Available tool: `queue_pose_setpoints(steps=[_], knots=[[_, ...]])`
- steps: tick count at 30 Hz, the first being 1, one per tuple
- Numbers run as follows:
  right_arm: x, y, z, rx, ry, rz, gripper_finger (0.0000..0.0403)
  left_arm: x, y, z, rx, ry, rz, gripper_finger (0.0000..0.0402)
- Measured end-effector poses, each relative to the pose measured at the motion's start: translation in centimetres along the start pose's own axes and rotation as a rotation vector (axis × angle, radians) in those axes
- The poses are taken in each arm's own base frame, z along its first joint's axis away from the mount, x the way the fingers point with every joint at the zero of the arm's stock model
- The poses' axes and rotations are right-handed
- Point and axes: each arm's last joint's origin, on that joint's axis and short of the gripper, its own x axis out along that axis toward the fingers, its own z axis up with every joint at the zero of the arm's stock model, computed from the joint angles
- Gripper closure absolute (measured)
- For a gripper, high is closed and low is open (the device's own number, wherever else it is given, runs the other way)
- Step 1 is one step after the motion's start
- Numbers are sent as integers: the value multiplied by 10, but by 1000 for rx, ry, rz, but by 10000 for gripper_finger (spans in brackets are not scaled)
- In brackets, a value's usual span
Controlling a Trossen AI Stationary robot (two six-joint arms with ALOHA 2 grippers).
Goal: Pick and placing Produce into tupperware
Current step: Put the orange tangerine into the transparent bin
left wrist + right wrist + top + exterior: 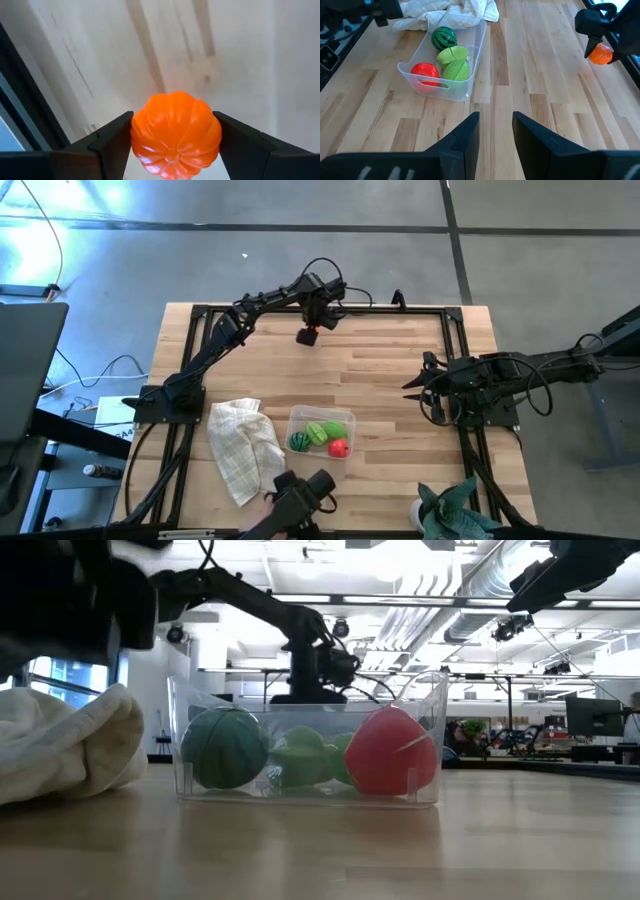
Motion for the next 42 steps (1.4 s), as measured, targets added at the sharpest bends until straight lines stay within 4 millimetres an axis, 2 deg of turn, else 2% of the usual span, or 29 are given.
queue_pose_setpoints(steps=[9, 17, 25, 30, 35, 39, 42], knots=[[0, 0, 0, 0, 1, 0, 297, -36, -19, 8, 34, -132, -43, 167], [0, 0, 0, 0, 0, 0, 297, -83, -59, 23, 87, -221, -69, 143], [0, 0, 0, 0, 0, 0, 297, -130, -132, 46, 210, -281, -125, 173], [0, 0, 0, 0, 0, 0, 297, -145, -186, 65, 282, -265, -115, 148], [0, 0, 0, 0, 0, 0, 297, -145, -237, 86, 347, -248, -116, 139], [0, 0, 0, 0, 0, 0, 297, -134, -270, 99, 376, -236, -126, 164], [0, 0, 0, 0, 0, 0, 297, -127, -286, 104, 380, -221, -115, 189]])
